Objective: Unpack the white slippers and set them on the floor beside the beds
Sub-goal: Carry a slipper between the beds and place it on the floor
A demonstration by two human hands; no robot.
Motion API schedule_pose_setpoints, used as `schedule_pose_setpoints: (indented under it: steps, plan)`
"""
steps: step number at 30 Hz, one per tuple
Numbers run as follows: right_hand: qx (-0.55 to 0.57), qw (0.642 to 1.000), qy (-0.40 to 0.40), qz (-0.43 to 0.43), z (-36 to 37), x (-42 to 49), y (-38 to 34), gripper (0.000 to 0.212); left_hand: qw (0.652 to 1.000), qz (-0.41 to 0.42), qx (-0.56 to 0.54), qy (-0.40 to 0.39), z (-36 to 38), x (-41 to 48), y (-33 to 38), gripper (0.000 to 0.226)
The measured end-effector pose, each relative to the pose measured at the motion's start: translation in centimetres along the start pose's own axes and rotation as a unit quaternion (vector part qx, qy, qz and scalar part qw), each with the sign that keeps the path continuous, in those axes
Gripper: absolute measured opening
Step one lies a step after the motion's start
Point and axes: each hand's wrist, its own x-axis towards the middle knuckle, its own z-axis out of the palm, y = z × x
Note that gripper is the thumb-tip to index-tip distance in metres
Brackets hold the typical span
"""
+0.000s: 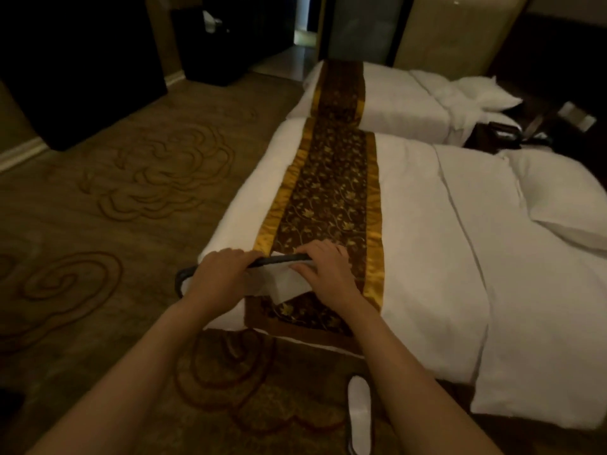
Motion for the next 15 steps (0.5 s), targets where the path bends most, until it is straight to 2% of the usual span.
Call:
schedule_pose_setpoints:
  steps: [5,11,15]
  plan:
    - [0.014,0.998,-0.048,-0.031,2.7,6.2,-7.3,0.016,0.999,-0.016,-0.039,-0.016,-5.1,-1.6,-8.6,0.045]
    - [0.03,0.999,-0.027,-0.03,6.1,13.6,-14.4,0.02,0.998,-0.023,-0.053,-0.005,-11.2,-0.5,-17.4,0.051]
    - [0.033,0.998,-0.041,-0.036,7.3,18.5,-16.6,0.022,0.999,-0.024,-0.039,0.009,-12.9,1.4,-21.8,0.044]
